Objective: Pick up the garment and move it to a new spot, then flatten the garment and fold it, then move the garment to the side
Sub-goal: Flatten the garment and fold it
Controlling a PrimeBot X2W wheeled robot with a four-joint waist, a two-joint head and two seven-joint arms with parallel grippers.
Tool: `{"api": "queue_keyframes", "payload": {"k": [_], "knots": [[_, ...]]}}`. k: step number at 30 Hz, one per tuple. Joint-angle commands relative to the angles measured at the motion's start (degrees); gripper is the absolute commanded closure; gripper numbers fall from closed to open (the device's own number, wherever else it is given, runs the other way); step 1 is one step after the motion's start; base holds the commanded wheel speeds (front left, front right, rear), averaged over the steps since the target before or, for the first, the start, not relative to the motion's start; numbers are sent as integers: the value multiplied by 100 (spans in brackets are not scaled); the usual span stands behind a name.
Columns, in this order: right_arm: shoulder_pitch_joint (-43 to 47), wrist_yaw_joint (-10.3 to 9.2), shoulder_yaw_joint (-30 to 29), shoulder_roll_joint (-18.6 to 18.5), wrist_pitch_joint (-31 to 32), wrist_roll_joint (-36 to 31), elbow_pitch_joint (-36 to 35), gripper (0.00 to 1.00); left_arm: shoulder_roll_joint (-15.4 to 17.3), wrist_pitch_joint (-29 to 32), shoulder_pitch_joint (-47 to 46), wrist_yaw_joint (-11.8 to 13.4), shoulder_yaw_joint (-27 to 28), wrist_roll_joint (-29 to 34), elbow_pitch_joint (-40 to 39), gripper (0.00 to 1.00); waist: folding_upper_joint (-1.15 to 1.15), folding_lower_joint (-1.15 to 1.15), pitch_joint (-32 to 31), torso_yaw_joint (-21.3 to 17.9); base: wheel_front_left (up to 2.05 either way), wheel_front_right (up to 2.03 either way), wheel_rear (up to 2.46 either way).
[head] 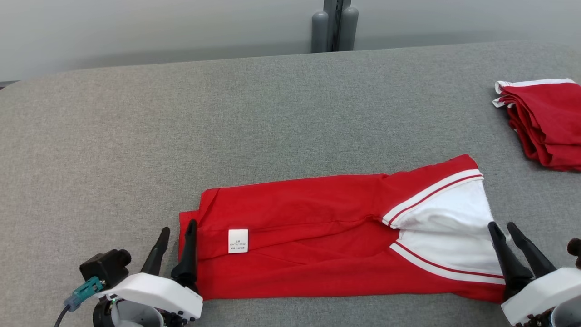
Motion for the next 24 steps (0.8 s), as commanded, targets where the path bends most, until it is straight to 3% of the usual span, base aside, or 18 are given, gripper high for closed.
{"api": "queue_keyframes", "payload": {"k": [1,14,24], "knots": [[125,0,-93,34,-52,-69,-32,0,49,-93,73,1,90,-10,-41,0,0,0,5,3,0,0,0],[244,0,-785,358,41,-819,177,0,31,-482,-71,97,342,609,-307,0,0,0,-79,10,0,0,0],[-453,0,-651,344,632,-972,978,0,-191,-518,-286,0,343,923,-70,0,0,0,-70,178,0,0,0]]}}
